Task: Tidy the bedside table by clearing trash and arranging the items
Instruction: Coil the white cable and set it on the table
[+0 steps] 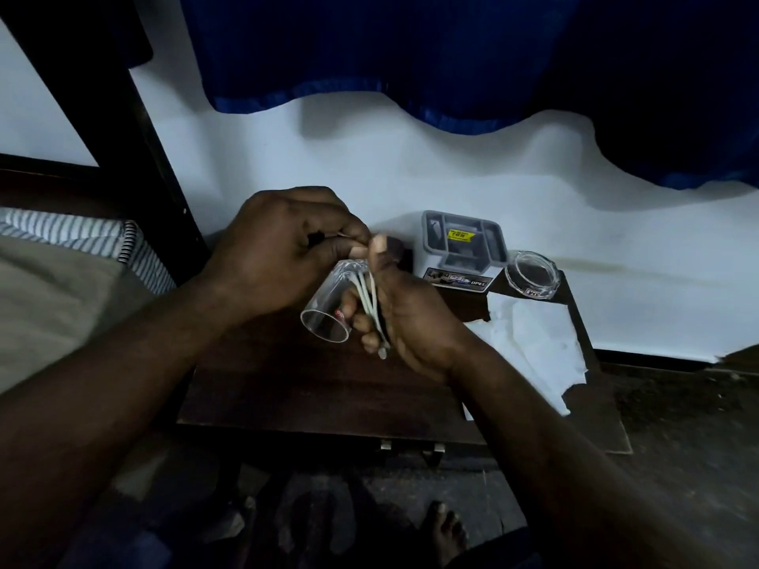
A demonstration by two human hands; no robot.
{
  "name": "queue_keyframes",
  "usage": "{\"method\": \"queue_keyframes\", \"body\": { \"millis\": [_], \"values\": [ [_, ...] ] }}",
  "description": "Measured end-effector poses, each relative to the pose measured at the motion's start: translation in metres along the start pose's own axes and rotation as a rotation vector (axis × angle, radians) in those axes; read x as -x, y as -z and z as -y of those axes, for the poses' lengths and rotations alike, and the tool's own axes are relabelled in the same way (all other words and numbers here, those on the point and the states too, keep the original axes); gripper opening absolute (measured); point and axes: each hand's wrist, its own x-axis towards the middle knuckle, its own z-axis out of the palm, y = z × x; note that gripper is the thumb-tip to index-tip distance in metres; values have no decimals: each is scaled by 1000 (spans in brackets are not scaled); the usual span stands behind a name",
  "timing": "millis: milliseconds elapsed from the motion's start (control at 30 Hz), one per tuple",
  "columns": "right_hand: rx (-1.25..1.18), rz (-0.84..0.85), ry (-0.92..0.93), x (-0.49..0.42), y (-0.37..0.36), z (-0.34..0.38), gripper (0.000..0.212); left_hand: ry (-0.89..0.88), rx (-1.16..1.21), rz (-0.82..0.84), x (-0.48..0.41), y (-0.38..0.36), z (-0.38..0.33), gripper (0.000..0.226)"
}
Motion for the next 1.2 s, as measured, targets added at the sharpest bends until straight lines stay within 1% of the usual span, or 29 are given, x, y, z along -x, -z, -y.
{"method": "queue_keyframes", "body": {
  "millis": [33, 67, 133, 167, 233, 333, 433, 500, 567, 667, 700, 767, 833, 867, 967, 1033, 1200],
  "values": [
    [-27, 35, -3, 2, -3, 1, 65, 47, 55, 23, 0, 0, 2, 11],
    [-53, 62, -9, 3, -4, 4, 60, 131, 135, 51, 0, 0, 5, 12],
    [-136, 115, -26, 6, -2, 9, 52, 336, 330, 113, -1, 0, 10, 13],
    [-198, 141, -32, 7, 1, 13, 49, 424, 411, 135, 0, -1, 12, 13],
    [-325, 179, -37, 10, 9, 20, 50, 558, 538, 180, 1, -7, 11, 15],
    [-587, 250, -17, 11, 17, 26, 55, 669, 643, 252, 2, -18, 6, 19],
    [-809, 290, 45, 8, 21, 28, 52, 712, 741, 328, 4, -33, -7, 19],
    [-910, 285, 88, 6, 25, 27, 48, 782, 900, 293, 5, -42, -14, 27],
    [-992, 246, 126, 4, 31, 28, 45, 862, 1069, 201, 3, -51, -19, 37],
    [-1086, 164, 198, 3, 39, 26, 45, 945, 1228, 116, -1, -58, -25, 27],
    [-1122, 148, 216, 2, 41, 25, 45, 960, 1245, 122, -1, -59, -25, 28],
    [-1187, 127, 239, 2, 43, 22, 44, 972, 1198, 196, 0, -60, -25, 36],
    [-1220, 122, 248, 1, 44, 20, 43, 988, 1134, 267, 3, -59, -24, 29],
    [-1220, 121, 248, 1, 44, 20, 43, 994, 1134, 277, 4, -59, -23, 26],
    [-1152, 106, 240, 0, 45, 19, 43, 987, 1168, 239, 3, -57, -24, 24],
    [-1100, 112, 229, -1, 45, 19, 45, 944, 1120, 228, 3, -56, -26, 24],
    [-1077, 182, 217, -1, 46, 20, 49, 858, 1034, 203, 2, -52, -28, 35]
  ]
}}
